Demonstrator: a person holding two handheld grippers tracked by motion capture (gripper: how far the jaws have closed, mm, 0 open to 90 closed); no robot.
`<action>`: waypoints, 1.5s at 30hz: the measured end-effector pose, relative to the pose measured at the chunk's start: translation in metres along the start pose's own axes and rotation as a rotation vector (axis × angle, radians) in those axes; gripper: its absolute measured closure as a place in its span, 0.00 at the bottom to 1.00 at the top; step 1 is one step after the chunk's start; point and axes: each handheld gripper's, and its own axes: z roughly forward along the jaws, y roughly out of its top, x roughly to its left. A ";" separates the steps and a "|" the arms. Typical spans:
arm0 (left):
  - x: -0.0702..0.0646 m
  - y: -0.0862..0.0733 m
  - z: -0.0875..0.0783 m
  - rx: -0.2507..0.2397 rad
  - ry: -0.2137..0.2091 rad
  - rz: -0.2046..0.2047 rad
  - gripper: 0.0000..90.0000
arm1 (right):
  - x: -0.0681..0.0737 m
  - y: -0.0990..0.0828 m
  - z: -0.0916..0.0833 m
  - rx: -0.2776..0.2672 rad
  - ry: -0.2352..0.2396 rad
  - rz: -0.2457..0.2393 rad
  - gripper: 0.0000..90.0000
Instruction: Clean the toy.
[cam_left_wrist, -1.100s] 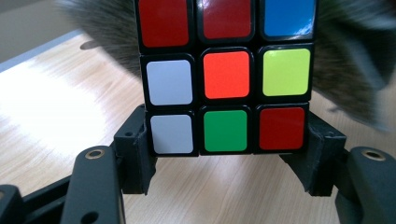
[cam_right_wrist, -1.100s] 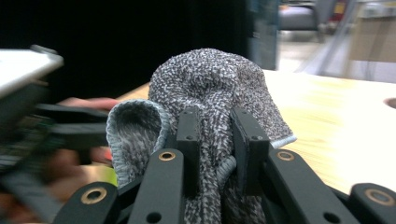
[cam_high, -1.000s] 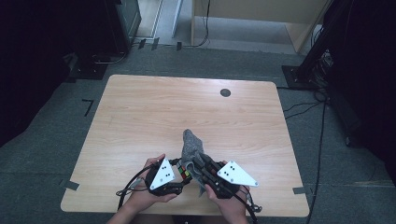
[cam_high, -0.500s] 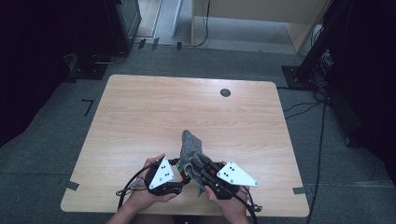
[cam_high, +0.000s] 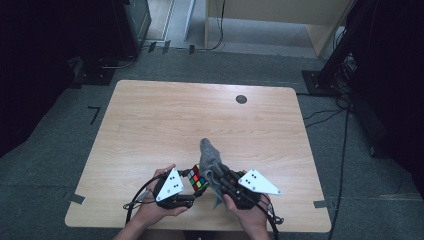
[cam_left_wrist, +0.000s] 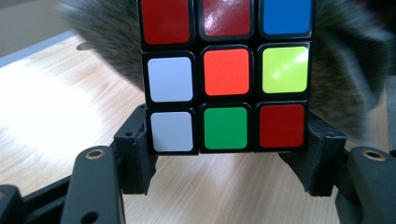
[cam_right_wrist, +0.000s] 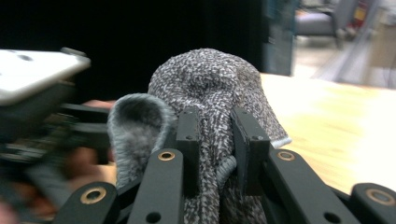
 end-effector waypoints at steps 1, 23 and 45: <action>0.000 0.000 0.000 0.003 0.000 -0.003 0.38 | -0.003 -0.001 -0.001 0.008 -0.008 0.014 0.84; -0.001 -0.001 0.003 0.021 -0.016 -0.020 0.38 | 0.017 0.008 -0.002 0.000 0.103 -0.035 0.84; 0.004 -0.002 0.001 0.018 -0.006 -0.044 0.38 | 0.005 0.006 -0.001 0.019 0.118 0.084 0.84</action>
